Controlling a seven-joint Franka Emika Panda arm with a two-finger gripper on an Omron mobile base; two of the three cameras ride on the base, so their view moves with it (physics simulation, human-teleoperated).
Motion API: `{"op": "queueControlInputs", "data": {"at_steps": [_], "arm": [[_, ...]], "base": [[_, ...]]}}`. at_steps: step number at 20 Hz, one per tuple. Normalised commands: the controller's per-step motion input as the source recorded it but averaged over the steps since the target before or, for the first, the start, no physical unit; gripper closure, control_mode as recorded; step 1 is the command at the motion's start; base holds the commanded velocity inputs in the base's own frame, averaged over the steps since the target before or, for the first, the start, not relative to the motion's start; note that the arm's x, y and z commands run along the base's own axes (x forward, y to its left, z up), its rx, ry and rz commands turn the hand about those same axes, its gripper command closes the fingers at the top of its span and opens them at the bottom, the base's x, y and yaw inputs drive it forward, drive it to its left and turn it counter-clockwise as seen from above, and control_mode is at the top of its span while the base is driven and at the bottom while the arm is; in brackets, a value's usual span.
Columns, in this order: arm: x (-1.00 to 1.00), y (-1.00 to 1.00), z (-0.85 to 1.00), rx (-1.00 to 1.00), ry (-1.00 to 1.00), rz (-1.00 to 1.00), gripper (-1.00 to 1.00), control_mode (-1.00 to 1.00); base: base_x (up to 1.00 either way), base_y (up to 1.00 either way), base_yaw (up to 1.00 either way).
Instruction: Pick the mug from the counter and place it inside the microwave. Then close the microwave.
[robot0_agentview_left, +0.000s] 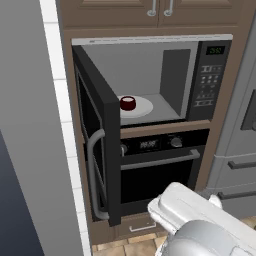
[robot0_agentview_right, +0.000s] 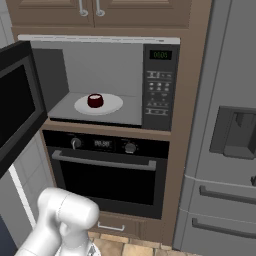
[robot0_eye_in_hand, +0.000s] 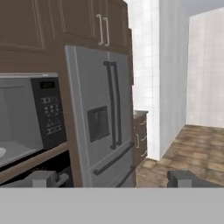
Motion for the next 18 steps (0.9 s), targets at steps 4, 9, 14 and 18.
{"op": "queueControlInputs", "data": {"at_steps": [4,9,14,18], "arm": [[0.01,0.64,0.00,-0.07,0.00,-0.21,-1.00,-1.00],[0.00,0.56,0.00,-0.02,0.00,-0.04,-1.00,-1.00],[0.04,0.31,-0.02,0.00,0.00,0.06,-1.00,-1.00],[0.20,0.33,-0.02,0.00,0.00,0.07,-1.00,-1.00]], "base": [[0.00,0.00,0.00],[0.00,0.00,0.00],[0.00,0.00,0.00],[0.00,0.00,0.00]]}}
